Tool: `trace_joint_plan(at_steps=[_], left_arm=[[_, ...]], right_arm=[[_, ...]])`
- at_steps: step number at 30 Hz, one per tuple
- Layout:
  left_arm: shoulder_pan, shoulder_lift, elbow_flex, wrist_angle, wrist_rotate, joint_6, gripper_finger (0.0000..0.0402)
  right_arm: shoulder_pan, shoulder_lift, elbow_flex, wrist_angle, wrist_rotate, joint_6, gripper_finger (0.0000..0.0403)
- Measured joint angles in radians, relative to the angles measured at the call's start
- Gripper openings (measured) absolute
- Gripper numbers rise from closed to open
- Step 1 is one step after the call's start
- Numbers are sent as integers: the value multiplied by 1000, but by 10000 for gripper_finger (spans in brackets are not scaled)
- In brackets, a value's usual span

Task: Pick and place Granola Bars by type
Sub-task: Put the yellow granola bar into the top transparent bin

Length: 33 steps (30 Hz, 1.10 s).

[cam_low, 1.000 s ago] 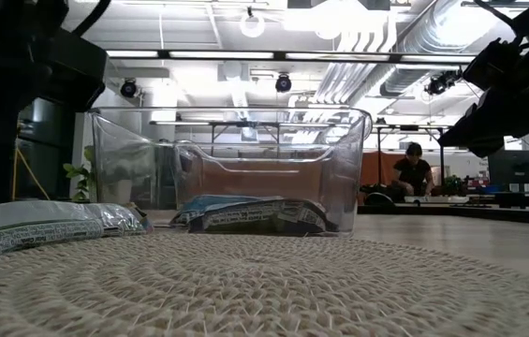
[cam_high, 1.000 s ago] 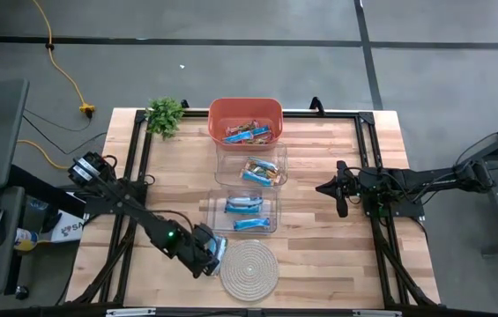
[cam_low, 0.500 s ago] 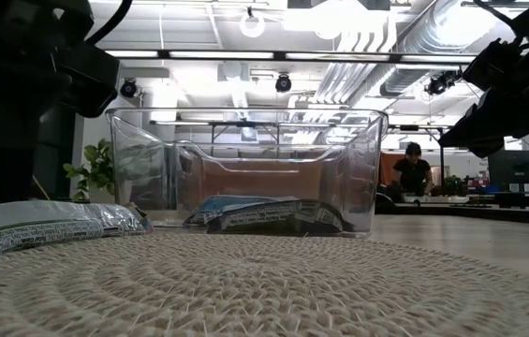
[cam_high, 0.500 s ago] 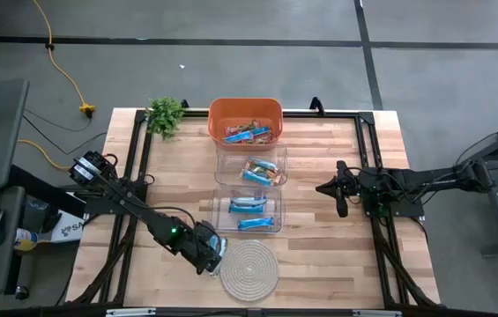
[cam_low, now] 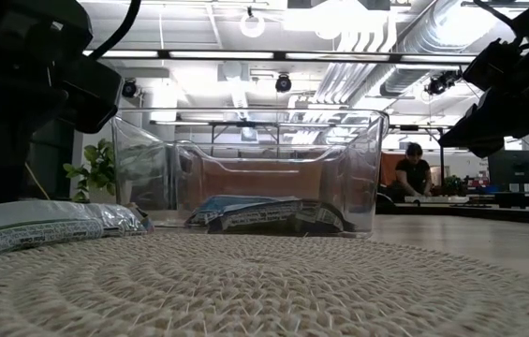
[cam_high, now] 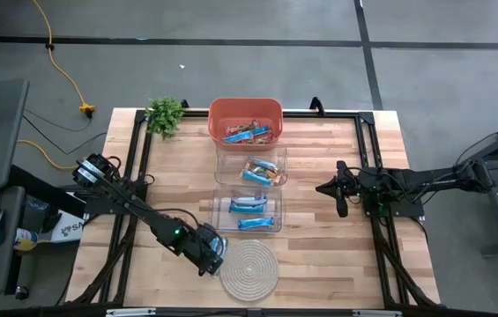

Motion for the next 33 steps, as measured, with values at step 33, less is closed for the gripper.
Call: trace_joint_plan(at_steps=[33], left_arm=[[-40,-561,-4,-179,-112,221,43]], right_arm=[[0,0,0,0,0,0,0]])
